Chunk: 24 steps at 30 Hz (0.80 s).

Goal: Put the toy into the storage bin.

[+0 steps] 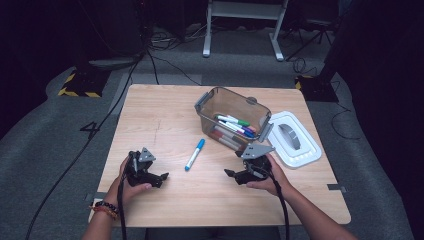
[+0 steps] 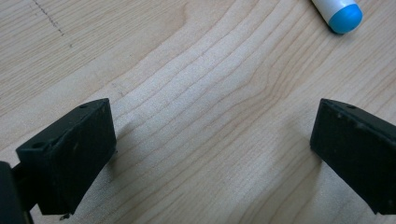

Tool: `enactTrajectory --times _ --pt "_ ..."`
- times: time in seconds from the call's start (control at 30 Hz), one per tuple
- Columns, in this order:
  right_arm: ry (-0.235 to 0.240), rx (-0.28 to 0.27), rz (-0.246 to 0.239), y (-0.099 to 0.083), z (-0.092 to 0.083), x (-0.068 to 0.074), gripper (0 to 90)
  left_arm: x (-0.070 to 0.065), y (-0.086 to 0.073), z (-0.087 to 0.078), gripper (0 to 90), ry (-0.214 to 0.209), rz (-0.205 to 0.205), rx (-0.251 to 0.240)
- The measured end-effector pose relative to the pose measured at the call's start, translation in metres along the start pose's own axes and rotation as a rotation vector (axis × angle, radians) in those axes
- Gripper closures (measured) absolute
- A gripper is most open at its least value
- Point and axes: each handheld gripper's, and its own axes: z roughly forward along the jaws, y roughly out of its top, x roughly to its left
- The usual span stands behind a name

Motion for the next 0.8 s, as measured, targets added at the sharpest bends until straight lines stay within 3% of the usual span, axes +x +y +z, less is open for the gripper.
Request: enactTrajectory --times 0.37,0.63,0.67,0.8 --pt "0.005 0.021 -0.006 0.022 0.055 0.011 24.0 0.000 0.000 0.000 0.5 0.000 0.000 0.000" --pt "0.002 0.031 0.021 0.035 0.088 0.015 24.1 0.000 0.000 0.000 0.5 -0.001 0.001 0.000" --pt "-0.007 0.035 0.004 0.039 0.098 0.017 24.1 0.000 0.000 0.000 0.5 -0.001 0.001 0.000" --pt "-0.025 0.027 0.020 0.047 0.111 0.018 24.0 0.000 0.000 0.000 0.5 -0.001 0.001 0.000"
